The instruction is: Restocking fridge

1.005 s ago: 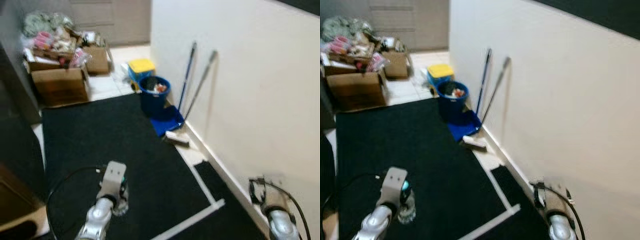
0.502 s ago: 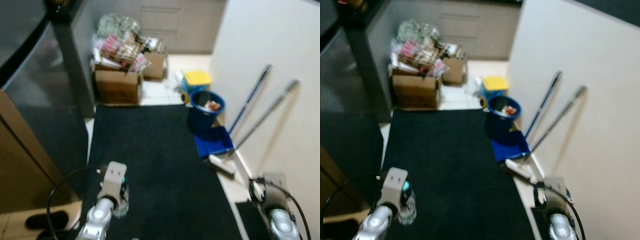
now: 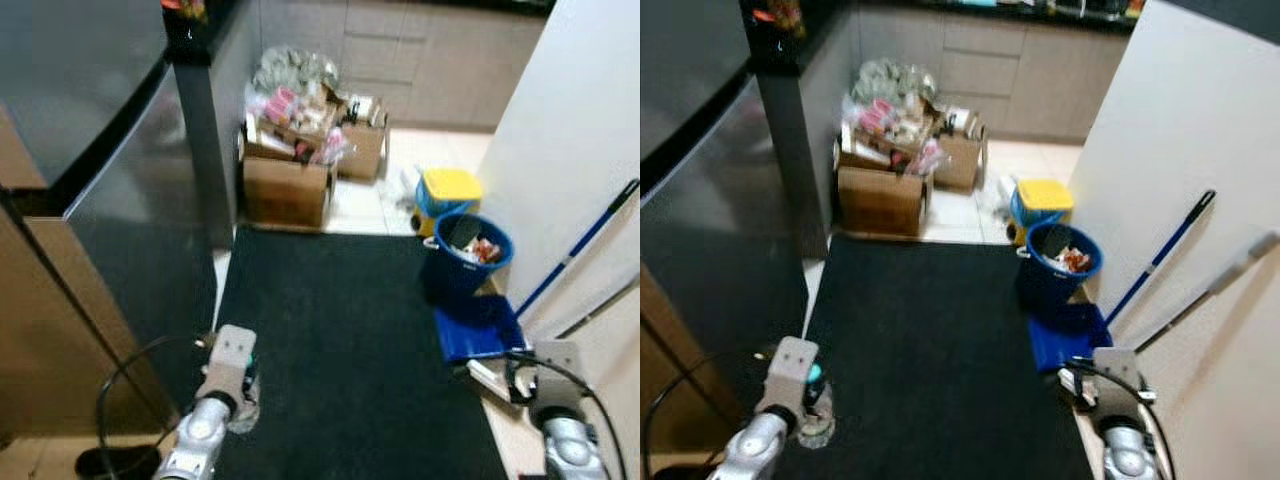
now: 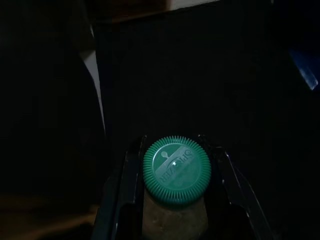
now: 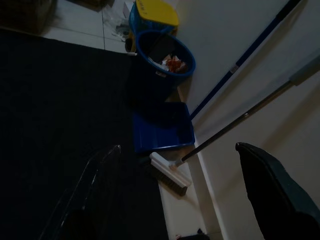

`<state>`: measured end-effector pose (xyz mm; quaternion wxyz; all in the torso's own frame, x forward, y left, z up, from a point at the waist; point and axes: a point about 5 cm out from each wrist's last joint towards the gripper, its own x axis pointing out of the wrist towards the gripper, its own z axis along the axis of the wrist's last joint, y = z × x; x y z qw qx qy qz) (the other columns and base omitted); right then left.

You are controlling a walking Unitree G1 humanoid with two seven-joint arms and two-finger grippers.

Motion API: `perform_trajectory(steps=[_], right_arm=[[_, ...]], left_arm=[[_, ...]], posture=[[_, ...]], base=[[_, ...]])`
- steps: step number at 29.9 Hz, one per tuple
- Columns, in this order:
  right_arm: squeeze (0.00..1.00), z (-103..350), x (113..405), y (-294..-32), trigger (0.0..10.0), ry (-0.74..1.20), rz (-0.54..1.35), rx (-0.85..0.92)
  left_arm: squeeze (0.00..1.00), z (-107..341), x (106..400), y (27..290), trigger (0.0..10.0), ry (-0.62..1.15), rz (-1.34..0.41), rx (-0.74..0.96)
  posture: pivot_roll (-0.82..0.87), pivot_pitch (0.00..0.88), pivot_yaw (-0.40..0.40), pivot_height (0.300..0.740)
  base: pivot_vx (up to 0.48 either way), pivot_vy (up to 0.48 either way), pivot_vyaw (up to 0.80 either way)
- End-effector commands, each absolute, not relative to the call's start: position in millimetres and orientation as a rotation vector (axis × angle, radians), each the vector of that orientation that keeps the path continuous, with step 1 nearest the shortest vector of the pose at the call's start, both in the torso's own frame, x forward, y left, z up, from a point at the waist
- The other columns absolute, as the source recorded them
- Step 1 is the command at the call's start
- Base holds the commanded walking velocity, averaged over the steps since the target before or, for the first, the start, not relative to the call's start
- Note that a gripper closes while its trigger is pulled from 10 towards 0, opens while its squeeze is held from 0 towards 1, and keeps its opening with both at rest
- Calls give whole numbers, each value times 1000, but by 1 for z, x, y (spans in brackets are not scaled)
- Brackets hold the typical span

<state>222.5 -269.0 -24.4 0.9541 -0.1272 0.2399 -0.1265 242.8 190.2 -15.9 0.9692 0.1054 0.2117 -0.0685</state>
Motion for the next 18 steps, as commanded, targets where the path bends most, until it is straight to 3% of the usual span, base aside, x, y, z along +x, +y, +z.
perform_trajectory(steps=[1, 11, 15, 18], right_arm=[[0, -23, 222, -275, 10000, 488, -287, -257], [0, 0, 248, -269, 10000, 356, -238, -299], [0, 17, 272, -244, 10000, 252, -99, -353], [0, 19, 279, -218, 10000, 223, 31, -346]], left_arm=[[0, -15, 243, 187, 10000, 418, -149, 206], [0, -19, 235, 190, 10000, 432, -155, 218], [0, -16, 233, 184, 10000, 403, -187, 236], [0, 2, 245, 164, 10000, 309, -253, 210]], posture=[[-8, 0, -93, 740], [-12, 0, -88, 740], [-11, 0, -91, 740], [-11, 0, -91, 740]], base=[[0, 0, 0], [0, 0, 0], [0, 0, 0], [0, 0, 0]])
